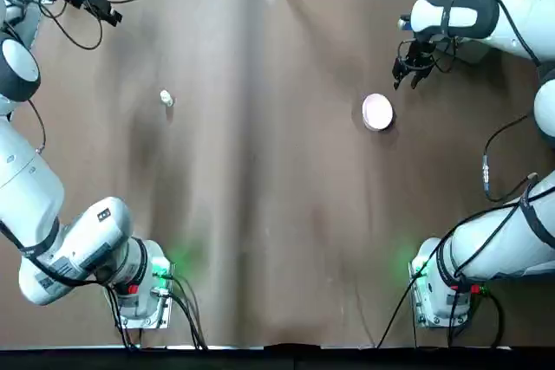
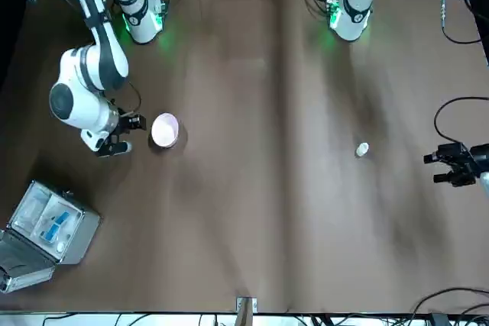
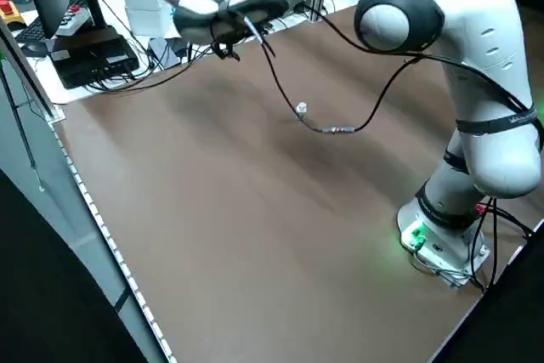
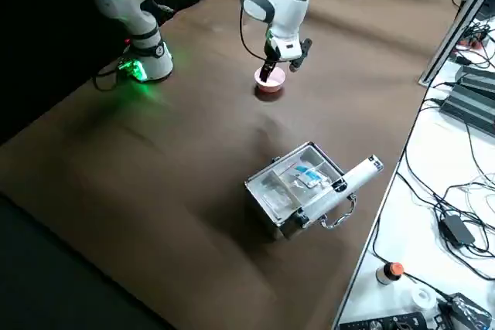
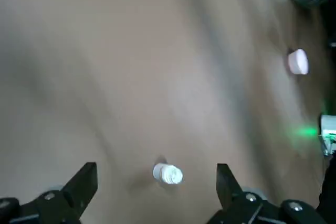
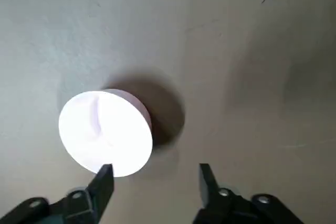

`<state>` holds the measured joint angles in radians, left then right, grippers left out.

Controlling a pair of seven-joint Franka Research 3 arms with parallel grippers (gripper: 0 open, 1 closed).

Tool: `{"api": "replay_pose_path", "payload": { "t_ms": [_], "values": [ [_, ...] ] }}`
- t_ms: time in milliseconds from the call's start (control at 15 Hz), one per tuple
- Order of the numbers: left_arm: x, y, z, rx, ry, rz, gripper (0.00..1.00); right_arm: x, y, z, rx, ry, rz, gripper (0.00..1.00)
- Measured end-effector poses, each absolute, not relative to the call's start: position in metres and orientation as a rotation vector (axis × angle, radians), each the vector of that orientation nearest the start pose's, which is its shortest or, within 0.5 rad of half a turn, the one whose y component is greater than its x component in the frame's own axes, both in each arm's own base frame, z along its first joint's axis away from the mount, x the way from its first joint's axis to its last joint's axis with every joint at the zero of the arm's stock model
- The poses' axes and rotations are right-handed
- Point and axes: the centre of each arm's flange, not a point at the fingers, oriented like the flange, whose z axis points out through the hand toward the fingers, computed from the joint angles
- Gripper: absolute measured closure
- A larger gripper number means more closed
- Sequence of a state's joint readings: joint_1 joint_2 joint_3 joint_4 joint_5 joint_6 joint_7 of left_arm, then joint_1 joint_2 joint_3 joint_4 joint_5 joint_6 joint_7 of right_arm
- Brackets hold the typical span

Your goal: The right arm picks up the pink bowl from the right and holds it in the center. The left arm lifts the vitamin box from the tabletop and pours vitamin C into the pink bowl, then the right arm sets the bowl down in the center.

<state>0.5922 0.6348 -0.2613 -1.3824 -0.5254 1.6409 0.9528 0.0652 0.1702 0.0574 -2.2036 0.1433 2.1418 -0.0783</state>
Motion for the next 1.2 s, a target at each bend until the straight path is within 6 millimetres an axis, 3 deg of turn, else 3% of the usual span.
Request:
{"api": "replay_pose_path", "payload": {
  "t_ms": [333, 400, 733, 1200],
  "values": [
    [0.646, 0.217, 0.287, 2.050, -0.726, 0.331, 0.00, 0.510, 0.076, 0.253, -2.987, -0.159, 0.422, 0.39],
    [0.643, 0.216, 0.273, 1.982, -0.758, 0.362, 0.00, 0.510, 0.076, 0.245, -2.983, -0.151, 0.427, 0.47],
    [0.630, 0.194, 0.206, 1.635, -1.016, 0.578, 0.00, 0.507, 0.078, 0.210, -2.972, -0.131, 0.472, 0.57],
    [0.619, 0.180, 0.185, 1.319, -1.333, 0.839, 0.00, 0.504, 0.083, 0.204, -2.968, -0.145, 0.501, 0.66]
  ]
}}
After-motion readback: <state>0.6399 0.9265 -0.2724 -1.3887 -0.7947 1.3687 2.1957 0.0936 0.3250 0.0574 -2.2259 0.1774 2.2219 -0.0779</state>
